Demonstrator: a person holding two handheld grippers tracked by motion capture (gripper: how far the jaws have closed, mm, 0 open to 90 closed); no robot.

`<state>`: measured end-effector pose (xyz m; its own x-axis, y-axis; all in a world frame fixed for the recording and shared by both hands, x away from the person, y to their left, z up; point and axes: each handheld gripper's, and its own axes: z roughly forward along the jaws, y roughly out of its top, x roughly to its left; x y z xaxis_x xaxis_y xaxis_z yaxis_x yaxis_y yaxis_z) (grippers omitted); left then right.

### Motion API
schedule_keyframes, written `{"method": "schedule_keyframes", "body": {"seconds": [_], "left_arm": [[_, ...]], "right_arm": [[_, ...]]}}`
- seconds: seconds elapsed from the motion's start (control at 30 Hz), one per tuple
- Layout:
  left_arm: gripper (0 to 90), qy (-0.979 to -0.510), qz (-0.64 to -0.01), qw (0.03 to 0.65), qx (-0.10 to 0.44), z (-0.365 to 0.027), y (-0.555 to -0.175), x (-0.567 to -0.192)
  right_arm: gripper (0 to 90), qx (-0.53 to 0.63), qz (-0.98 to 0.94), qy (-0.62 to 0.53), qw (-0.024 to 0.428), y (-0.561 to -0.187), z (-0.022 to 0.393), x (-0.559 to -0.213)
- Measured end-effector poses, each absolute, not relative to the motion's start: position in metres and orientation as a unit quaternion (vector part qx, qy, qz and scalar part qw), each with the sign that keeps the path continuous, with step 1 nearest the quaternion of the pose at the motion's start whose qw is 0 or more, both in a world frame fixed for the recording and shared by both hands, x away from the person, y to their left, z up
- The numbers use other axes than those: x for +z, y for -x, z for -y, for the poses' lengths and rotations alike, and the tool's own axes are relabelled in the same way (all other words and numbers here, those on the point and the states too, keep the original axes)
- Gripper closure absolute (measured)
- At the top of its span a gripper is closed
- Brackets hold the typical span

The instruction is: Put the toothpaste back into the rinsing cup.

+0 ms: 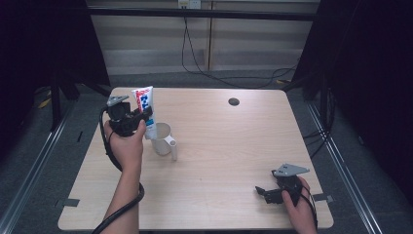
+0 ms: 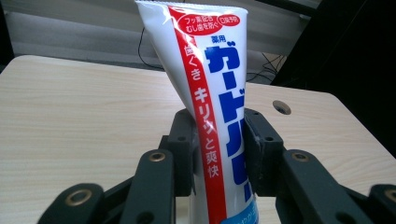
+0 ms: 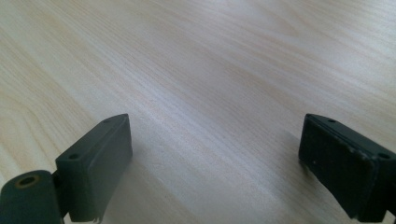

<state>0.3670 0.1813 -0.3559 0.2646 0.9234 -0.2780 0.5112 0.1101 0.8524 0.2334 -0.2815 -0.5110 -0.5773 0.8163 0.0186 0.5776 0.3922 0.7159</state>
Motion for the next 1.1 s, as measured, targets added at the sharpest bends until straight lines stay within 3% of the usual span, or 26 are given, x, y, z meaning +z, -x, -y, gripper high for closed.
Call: {"method": "schedule_keyframes", "body": {"seconds": [1.1], "left_arm": [[67.6, -0.647, -0.543, 0.491, 0.212, -0.151, -0.397, -0.361]], "right_arm": [[9.2, 0.349, -0.817, -0.426, 0.171, -0.233, 0.282, -0.511]]}}
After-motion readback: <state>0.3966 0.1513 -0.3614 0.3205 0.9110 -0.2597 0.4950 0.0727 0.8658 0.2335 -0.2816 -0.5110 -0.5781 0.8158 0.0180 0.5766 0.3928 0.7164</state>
